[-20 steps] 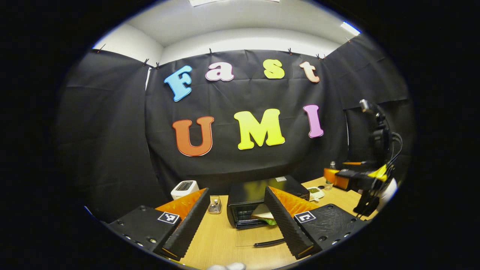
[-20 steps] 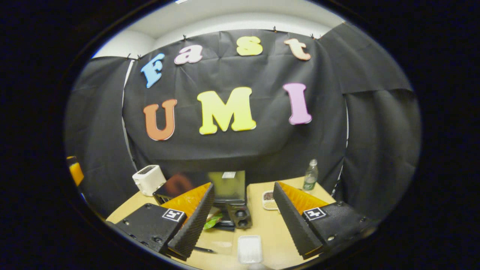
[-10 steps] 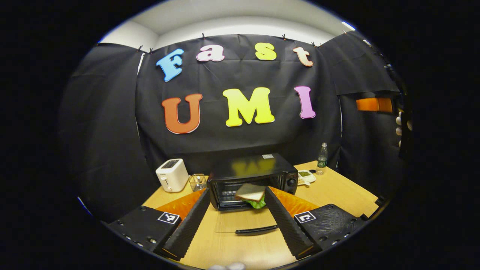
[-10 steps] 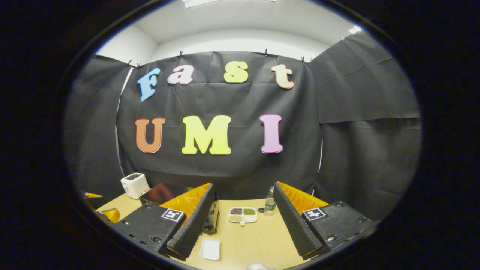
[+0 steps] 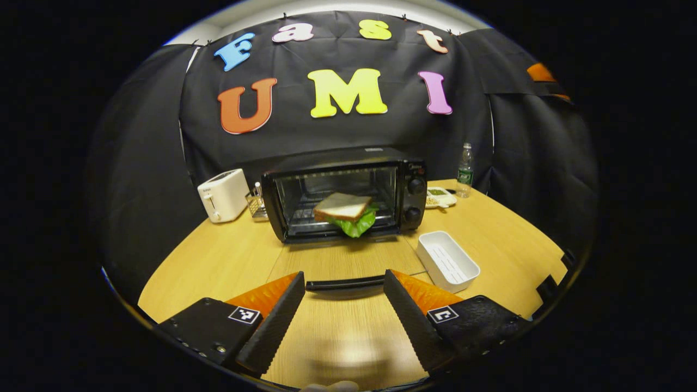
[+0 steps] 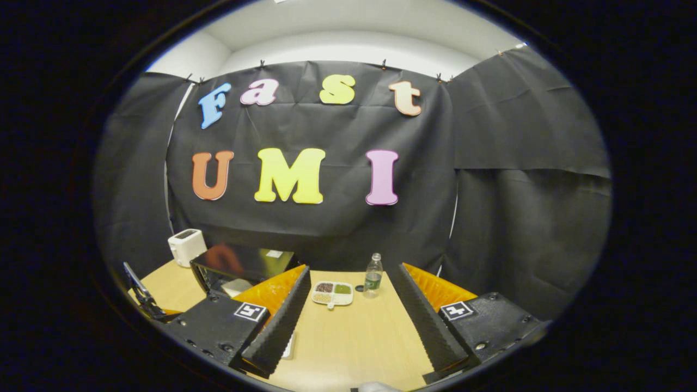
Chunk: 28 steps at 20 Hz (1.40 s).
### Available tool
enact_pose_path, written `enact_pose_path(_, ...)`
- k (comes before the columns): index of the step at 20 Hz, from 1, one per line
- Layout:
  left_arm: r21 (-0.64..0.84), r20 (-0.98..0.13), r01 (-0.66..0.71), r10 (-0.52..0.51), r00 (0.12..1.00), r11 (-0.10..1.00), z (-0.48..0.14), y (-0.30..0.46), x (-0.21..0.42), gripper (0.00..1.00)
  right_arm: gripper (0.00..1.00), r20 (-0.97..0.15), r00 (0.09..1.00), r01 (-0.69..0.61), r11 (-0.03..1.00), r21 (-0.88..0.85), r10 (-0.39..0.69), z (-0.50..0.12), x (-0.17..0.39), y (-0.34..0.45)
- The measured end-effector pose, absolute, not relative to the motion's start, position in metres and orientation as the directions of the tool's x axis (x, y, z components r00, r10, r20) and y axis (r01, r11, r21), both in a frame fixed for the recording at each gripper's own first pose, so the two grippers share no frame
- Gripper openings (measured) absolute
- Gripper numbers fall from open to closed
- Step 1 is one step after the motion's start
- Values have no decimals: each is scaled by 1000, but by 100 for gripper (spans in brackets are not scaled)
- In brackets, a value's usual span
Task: Open the electric oven with the left hand, put the food in, and close the electric oven.
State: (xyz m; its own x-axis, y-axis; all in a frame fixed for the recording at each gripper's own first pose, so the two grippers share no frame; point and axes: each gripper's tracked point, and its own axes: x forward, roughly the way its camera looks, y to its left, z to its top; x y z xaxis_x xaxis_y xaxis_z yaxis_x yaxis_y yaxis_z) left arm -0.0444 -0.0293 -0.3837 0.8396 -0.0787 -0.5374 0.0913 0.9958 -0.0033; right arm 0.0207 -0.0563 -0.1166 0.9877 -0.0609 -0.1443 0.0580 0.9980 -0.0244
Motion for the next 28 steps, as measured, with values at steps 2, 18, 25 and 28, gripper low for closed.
enact_pose_path(2,-7,-564,88,-76,822,996,-404,-33,-42,96,95,-146,987,67,997,-30,-71,-117,19,-61)
enact_pose_path(18,-5,-615,81,-67,786,997,-457,-39,-13,96,96,-149,985,81,996,-49,-87,-116,28,-56)
enact_pose_path(25,-14,-632,65,-59,773,998,-462,-39,-12,95,96,-177,981,77,996,-39,-83,-126,36,-60)
enact_pose_path(28,-16,-633,64,-60,772,998,-459,-39,-8,95,96,-180,981,70,997,-30,-75,-126,37,-59)
